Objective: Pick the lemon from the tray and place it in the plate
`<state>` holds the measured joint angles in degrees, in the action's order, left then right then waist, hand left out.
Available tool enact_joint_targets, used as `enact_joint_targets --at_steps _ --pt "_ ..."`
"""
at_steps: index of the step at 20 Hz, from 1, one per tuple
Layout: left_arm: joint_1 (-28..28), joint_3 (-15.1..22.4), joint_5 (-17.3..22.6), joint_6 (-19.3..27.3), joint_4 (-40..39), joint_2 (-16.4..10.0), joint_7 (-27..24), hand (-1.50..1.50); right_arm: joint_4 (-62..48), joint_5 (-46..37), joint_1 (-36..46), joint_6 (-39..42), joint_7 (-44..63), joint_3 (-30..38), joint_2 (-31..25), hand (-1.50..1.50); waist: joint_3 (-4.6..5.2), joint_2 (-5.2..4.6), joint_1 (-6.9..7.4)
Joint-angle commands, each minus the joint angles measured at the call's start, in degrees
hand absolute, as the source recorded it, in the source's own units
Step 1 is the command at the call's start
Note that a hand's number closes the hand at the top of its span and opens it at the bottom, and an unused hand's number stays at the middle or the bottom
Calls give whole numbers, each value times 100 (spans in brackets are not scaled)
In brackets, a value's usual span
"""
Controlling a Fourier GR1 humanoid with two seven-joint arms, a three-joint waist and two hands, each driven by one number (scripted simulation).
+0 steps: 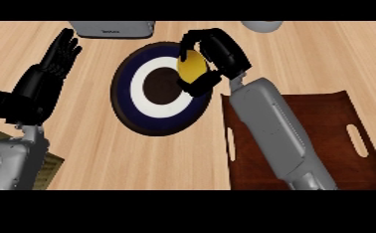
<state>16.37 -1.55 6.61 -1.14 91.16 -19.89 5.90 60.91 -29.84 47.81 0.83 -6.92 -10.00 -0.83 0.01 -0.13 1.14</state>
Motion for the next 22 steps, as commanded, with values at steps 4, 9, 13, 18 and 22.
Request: enact_joint_targets --at_steps 4,9,13,18,22 --pt "307 10 -107 -66 -378 144 -167 0 -1762 533 1034 -1503 126 -1107 81 150 2 -57 161" --pt "456 101 -77 -88 8 143 404 0 -2373 1134 1290 -1578 171 -1974 83 150 -1 -54 242" --pt "518 72 -144 -87 -154 187 220 0 -2687 2071 1384 -1879 391 -2090 83 -150 0 -86 350" --pt "509 132 -184 -139 -234 258 74 0 -2823 2941 1388 -1608 -298 -2079 83 -150 -2 -126 430" --pt "513 63 -135 -245 -370 235 -91 0 -2443 3634 1412 -2058 -544 -2065 83 -150 -1 -113 416"
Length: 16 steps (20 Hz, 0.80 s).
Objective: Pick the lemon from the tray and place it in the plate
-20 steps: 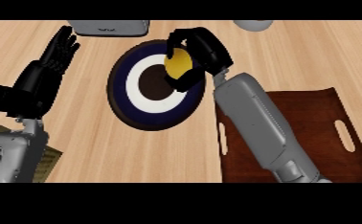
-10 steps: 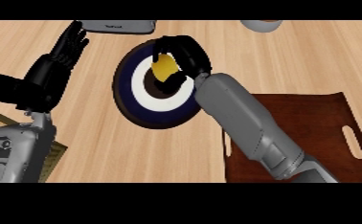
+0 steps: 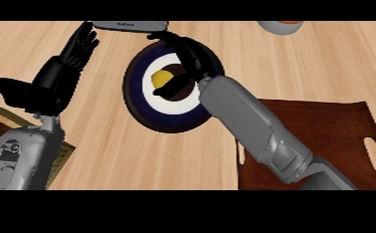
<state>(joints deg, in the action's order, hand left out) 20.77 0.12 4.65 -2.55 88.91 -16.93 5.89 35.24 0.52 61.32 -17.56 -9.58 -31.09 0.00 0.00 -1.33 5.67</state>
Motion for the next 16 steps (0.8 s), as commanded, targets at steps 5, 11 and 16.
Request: enact_joint_targets --at_steps 5,11,16 --pt "78 10 -72 98 -12 112 44 0 156 1562 38 -264 -870 426 0 -150 -6 11 -66" --pt "-246 -162 -36 53 246 -39 177 0 -335 2216 104 204 -1316 1022 0 -150 -3 76 -315" --pt "-617 -84 -111 128 454 139 57 0 -1171 2354 172 1049 -1896 1685 -433 -150 -3 62 -340"
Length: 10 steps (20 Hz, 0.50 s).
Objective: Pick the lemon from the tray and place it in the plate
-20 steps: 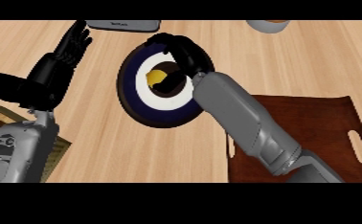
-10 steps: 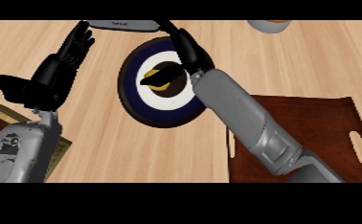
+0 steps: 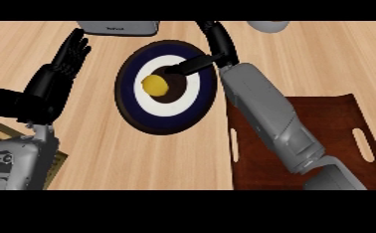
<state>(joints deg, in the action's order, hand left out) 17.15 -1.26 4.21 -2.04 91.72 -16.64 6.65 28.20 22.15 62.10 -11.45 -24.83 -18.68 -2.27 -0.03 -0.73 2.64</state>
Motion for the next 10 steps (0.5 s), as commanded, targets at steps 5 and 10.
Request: enact_joint_targets --at_steps 5,10 --pt "-85 -38 -67 84 496 -7 359 0 -905 202 -159 1405 -870 689 -771 -150 -3 11 -68" --pt "-117 -126 39 -78 306 10 183 0 -1471 34 -105 2034 -1428 826 -1274 -150 -4 -21 -13"
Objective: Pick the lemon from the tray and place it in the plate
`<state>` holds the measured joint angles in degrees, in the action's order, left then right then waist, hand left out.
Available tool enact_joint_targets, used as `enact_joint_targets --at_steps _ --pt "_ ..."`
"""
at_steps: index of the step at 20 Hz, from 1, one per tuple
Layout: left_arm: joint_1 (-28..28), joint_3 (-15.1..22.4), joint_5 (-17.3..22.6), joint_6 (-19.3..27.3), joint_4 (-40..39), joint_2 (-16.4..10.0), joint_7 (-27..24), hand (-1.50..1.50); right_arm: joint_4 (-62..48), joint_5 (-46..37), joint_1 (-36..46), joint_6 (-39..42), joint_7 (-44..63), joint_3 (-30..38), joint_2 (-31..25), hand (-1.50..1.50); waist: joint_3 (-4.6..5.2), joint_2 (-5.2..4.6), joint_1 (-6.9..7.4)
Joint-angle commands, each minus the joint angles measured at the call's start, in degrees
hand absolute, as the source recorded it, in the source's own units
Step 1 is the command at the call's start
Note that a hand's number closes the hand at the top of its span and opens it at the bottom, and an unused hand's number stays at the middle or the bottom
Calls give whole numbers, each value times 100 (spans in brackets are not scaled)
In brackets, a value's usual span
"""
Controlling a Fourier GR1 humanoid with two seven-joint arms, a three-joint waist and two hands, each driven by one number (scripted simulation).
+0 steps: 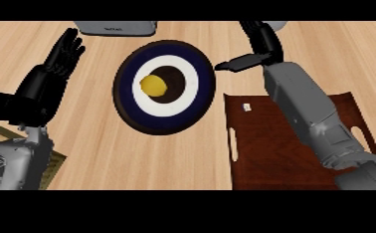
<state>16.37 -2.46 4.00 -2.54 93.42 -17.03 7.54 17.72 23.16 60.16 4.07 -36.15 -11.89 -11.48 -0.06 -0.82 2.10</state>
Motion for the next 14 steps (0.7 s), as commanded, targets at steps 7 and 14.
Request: enact_joint_targets --at_steps 7,14 --pt "-21 8 -12 -44 -37 164 -69 0 -874 -334 -198 1012 -1053 188 -747 -150 -4 -20 39" --pt "3 -55 -50 -130 -64 94 -171 0 -1169 -535 -41 1028 -1304 204 -1151 -150 -8 -45 115"
